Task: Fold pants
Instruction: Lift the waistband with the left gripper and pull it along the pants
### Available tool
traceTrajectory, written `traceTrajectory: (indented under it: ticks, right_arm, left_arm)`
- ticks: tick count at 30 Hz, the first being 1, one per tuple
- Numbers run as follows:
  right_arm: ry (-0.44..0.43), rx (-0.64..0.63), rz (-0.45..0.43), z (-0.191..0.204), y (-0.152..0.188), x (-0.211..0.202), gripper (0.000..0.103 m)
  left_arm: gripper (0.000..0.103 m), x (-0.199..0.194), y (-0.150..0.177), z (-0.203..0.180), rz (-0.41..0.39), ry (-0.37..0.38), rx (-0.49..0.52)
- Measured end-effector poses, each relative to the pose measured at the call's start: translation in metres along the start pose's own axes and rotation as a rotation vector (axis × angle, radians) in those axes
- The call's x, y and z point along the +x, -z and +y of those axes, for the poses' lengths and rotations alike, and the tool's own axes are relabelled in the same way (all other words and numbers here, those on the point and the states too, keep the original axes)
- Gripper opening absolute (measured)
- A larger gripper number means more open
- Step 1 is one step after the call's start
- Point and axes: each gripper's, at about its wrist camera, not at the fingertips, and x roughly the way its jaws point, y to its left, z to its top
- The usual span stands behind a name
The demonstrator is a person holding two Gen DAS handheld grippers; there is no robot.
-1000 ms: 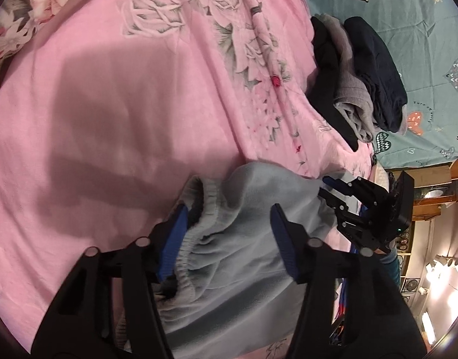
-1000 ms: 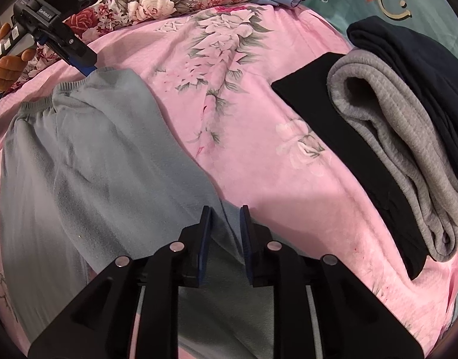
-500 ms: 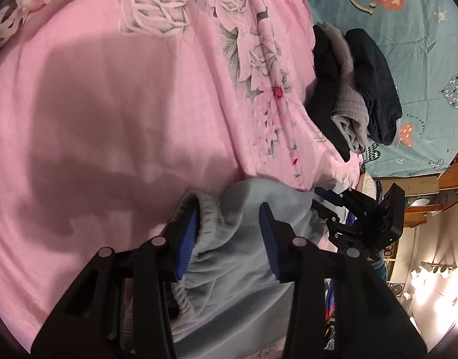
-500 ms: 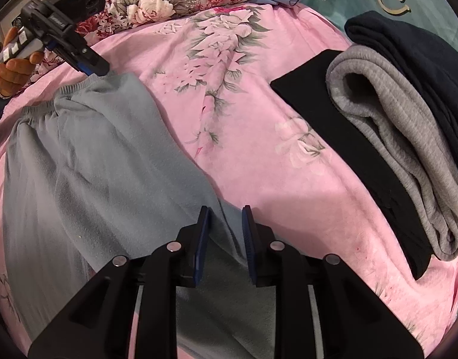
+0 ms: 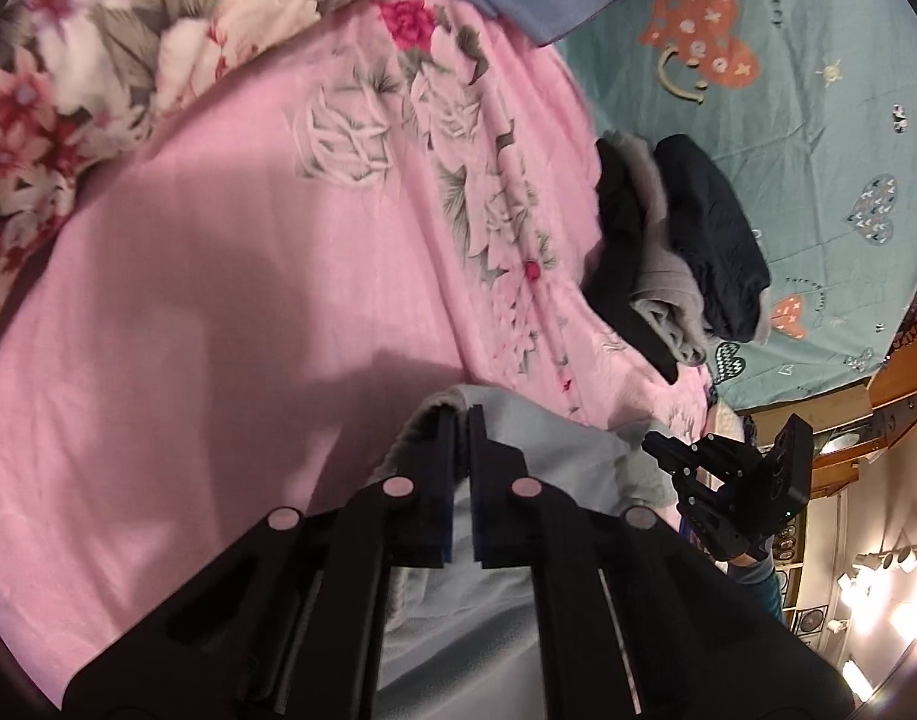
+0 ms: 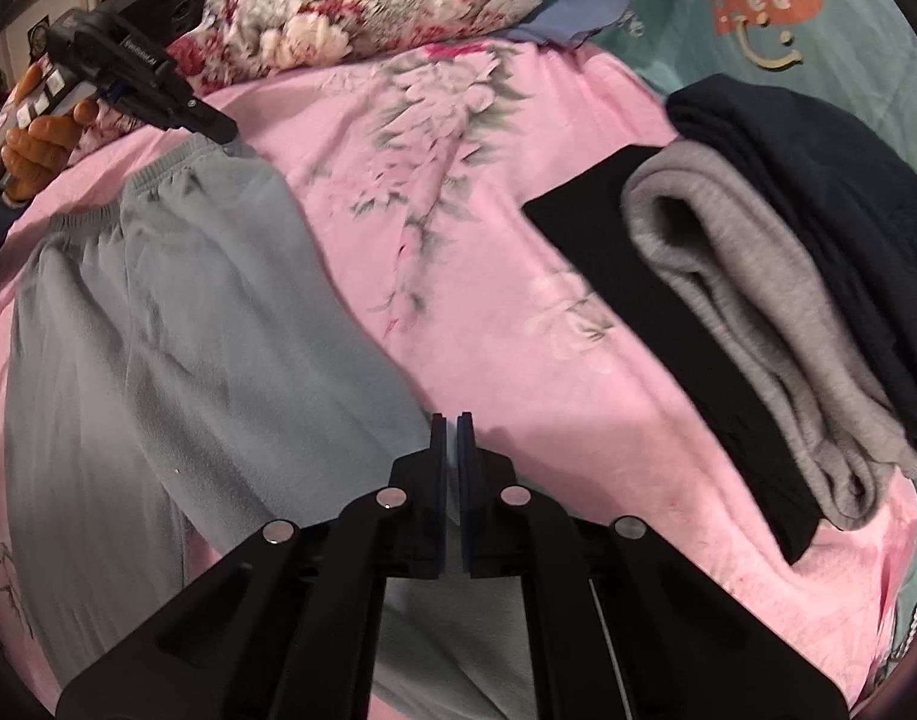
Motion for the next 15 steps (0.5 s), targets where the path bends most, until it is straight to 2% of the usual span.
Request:
traceTrajectory:
  ticks: [4,7,8,10,12,15]
  right_arm:
    - [0.015,0.011,-0.027,0.003,0.000,-0.017,0.002]
    - [-0.046,0.000,0.007,0.009,0.002,-0.022,0.002]
    - [-0.033,-0.010,0.005,0.010,0.002,-0.023,0.005]
    - [-0.032,-0.008,0.006,0.006,0.000,-0.026,0.045]
    - [0.002,-0.022,-0.031,0.003,-0.008,-0.025,0.047]
    - [0.015,-0.092,0.013,0.005,-0.019,-0.006,0.047]
  left_arm:
    - [0.004,-0.014,0.009,-0.006,-0.024,0.013,0.039]
    - [0.004,-0.022,0.012,-0.013,-0.041,0.007,0.071]
    - [0.004,-0.023,0.012,-0.014,-0.048,0.009,0.076]
    - [0.004,-0.023,0.010,-0.015,-0.056,0.020,0.080]
    - [0.004,-0.024,0.010,-0.018,-0.068,0.022,0.095]
    - [0.004,-0.026,0.013,-0.021,-0.078,0.039,0.120]
